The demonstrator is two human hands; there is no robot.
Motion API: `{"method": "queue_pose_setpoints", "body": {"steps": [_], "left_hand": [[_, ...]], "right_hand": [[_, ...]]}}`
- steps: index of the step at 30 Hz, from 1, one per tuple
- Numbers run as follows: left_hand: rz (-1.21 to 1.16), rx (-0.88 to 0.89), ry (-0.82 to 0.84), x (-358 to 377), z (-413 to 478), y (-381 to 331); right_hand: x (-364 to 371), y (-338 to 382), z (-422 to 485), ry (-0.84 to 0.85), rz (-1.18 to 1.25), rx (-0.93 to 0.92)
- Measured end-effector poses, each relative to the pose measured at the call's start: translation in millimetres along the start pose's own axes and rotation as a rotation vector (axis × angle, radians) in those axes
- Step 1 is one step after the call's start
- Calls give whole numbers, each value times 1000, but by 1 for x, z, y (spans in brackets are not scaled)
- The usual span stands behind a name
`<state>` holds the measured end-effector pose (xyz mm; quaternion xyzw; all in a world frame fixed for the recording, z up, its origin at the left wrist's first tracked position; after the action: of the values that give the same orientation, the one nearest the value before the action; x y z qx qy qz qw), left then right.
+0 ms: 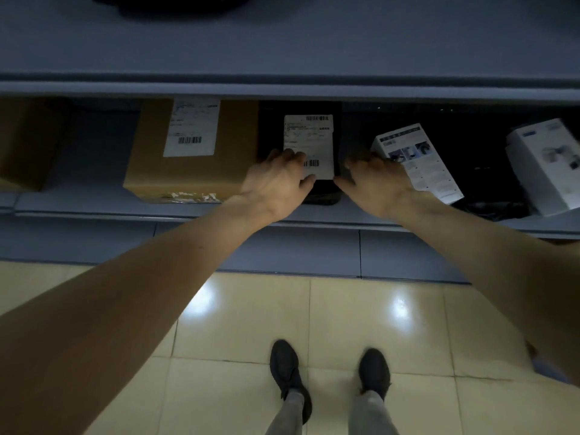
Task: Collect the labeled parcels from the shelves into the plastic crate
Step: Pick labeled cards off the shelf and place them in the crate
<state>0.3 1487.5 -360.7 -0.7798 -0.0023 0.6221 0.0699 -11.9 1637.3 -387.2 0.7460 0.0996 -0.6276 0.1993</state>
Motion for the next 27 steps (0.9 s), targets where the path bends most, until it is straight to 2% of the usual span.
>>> {"method": "queue_pose_setpoints", "body": {"steps": [5,10,15,23,27], "left_hand": [[-7,-7,23,15,-4,-45],[-92,-35,47,34,-6,-110],[-113,-4,44,47,-1,-167],[-96,8,83,85,5,-184],[-113,23,51,98,6,-181]], "right_hand": [[-5,-33,-29,-14,-16,17],[-14,-94,-72,46,-68,53],[-13,-154,-102,56,5,148],[15,-163,-98,-20,79,214],[25,-162,-90,-15,112,274]]}}
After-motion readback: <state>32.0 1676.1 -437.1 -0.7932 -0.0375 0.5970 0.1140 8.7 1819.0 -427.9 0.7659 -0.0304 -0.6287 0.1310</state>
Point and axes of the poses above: each hand's wrist, its own z-axis towards the middle knuckle, its own x-axis out of the palm, y = z × x, the point moved 7 cm from there along z, towards the middle knuckle, and after that the axes turned 10 degrees about -x, right-handed, at the moved point
